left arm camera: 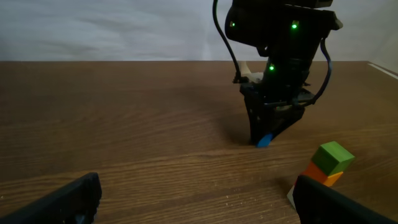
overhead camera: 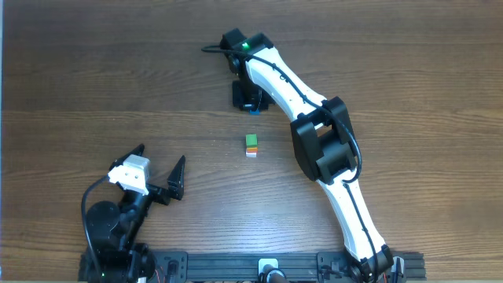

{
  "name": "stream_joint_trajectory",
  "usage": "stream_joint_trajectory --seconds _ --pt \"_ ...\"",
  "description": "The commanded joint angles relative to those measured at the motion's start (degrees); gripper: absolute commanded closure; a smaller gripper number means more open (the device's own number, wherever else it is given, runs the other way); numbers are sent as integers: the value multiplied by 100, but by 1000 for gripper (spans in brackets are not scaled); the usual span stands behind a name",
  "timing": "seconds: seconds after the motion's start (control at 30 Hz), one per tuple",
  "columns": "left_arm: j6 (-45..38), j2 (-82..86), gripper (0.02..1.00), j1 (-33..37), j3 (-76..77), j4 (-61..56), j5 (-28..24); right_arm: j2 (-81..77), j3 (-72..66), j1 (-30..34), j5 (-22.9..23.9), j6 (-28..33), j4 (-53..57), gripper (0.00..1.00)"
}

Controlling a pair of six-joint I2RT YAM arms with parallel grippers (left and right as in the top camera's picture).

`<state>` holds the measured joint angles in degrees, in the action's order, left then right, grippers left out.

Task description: Stack Cubes

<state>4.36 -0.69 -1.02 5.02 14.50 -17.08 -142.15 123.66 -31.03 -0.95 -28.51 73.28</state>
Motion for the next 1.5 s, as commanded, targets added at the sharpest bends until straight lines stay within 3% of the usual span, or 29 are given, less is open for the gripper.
stream_joint_trajectory --seconds 0.03,0.37,0.67,1.03,1.2,1.5 --pt "61 31 18 -26 -33 0 42 -57 562 -61 140 -11 264 899" --pt "61 31 18 -26 -33 0 42 -31 2424 -166 457 -7 1665 910" --pt "61 31 18 -26 -33 0 42 745 2417 -334 555 101 2369 917" --pt "61 31 18 -26 -33 0 42 2992 -758 -680 592 -177 1386 917" --pt "61 31 18 -26 -33 0 42 3526 -2048 -743 356 -278 807 917" --pt "61 31 20 -26 -33 0 42 3515 -2638 -874 -31 -323 378 917"
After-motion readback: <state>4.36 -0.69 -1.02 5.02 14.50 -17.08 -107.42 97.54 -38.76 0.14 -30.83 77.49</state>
